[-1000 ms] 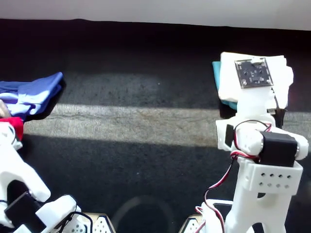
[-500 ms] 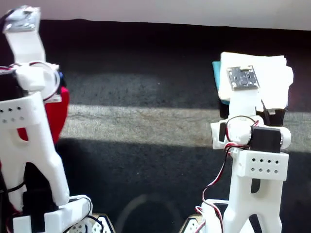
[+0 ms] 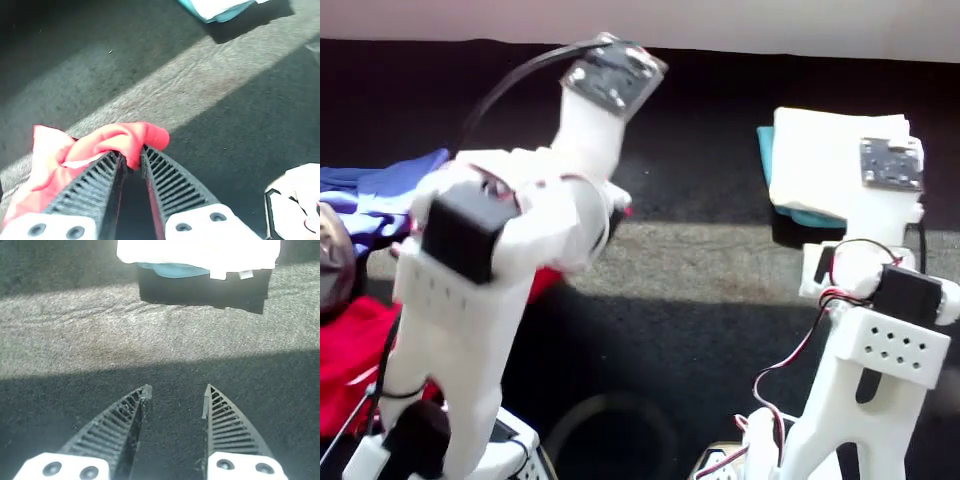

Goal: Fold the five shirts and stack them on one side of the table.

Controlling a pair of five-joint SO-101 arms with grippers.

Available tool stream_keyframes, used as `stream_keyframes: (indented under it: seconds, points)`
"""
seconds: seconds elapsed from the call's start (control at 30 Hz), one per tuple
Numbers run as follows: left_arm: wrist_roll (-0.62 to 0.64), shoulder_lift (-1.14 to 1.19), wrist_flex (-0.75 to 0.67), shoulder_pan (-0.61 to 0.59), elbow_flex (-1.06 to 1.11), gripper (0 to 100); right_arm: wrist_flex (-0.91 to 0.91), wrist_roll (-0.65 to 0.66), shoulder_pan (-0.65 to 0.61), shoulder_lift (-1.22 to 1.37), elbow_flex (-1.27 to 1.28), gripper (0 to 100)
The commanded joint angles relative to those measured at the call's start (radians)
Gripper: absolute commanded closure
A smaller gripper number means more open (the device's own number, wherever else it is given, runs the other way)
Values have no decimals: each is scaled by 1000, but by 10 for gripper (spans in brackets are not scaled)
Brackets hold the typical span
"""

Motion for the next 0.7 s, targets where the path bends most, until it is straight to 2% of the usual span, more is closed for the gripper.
stream_keyframes:
  seconds: [0.0,0.07,0.2,0.33,0.5,0.67]
  points:
    - [3,-156,8,28,16,991,-39,-6,21,-4,1,833]
    - [2,-234,8,-24,117,991,-68,-20,-7,-4,-1,833]
    - [-17,-358,8,-159,417,991,-136,-150,-58,-2,1,833]
    - [-152,-475,6,-318,723,991,-188,-230,-176,-1,1,833]
    - [-341,-622,0,-662,981,991,-262,-238,-367,150,-8,833]
    - [-557,-702,0,-1020,1107,991,-274,-239,-524,444,-127,833]
